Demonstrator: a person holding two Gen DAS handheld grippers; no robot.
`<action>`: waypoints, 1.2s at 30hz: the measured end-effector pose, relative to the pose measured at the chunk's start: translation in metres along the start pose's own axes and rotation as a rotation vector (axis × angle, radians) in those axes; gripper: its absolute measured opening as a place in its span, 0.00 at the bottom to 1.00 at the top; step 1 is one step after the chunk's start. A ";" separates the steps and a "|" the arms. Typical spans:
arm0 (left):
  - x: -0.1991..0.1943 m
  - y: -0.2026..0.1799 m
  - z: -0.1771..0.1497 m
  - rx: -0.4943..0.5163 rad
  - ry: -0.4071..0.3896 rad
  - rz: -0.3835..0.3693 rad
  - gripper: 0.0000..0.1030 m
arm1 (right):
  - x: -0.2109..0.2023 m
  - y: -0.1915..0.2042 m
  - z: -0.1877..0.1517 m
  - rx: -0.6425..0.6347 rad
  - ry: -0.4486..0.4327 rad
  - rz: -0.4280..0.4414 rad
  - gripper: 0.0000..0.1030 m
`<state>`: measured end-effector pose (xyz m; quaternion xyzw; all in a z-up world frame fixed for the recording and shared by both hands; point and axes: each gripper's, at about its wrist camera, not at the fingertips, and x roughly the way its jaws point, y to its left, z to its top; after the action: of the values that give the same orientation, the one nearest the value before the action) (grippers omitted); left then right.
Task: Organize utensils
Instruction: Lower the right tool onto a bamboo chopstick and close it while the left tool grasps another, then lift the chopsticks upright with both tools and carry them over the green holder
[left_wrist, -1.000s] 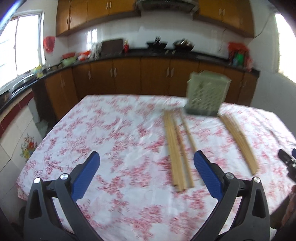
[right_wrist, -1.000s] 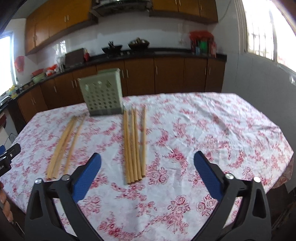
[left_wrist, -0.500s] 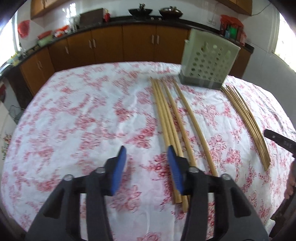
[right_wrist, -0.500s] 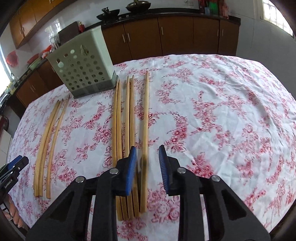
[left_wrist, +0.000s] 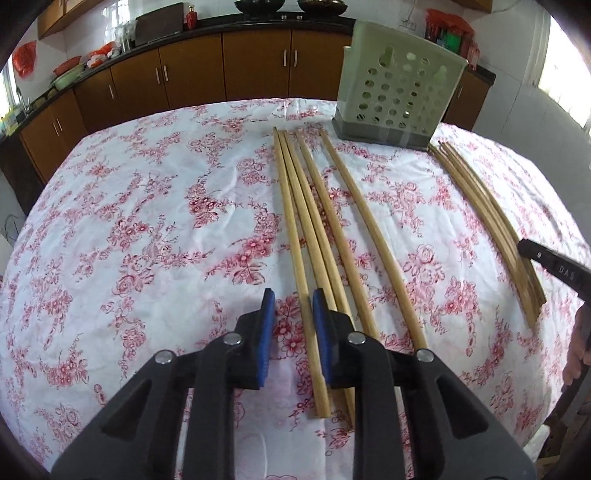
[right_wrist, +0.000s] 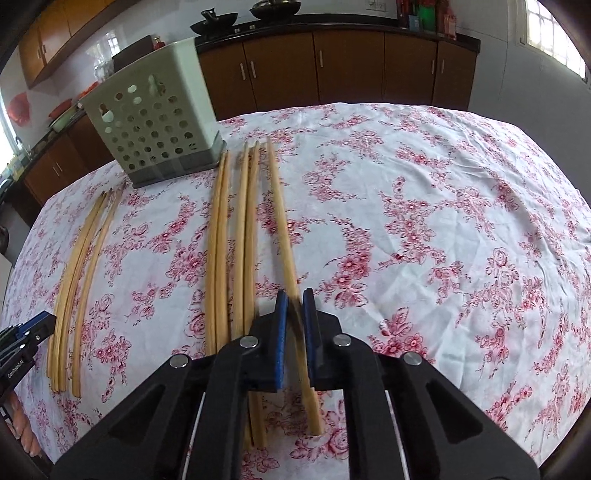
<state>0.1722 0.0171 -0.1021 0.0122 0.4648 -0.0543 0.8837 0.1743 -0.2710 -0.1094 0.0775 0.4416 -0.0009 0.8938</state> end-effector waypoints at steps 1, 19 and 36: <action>0.000 -0.001 0.000 0.005 0.000 0.007 0.20 | 0.002 0.003 0.001 -0.009 -0.002 -0.004 0.10; 0.016 0.064 0.024 -0.088 -0.063 0.036 0.11 | 0.015 -0.028 0.019 0.014 -0.073 -0.091 0.08; 0.004 0.046 0.002 0.024 -0.062 0.051 0.09 | 0.000 -0.027 0.000 0.001 -0.057 -0.054 0.08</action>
<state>0.1813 0.0621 -0.1059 0.0329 0.4360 -0.0376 0.8985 0.1725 -0.2976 -0.1129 0.0657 0.4181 -0.0275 0.9056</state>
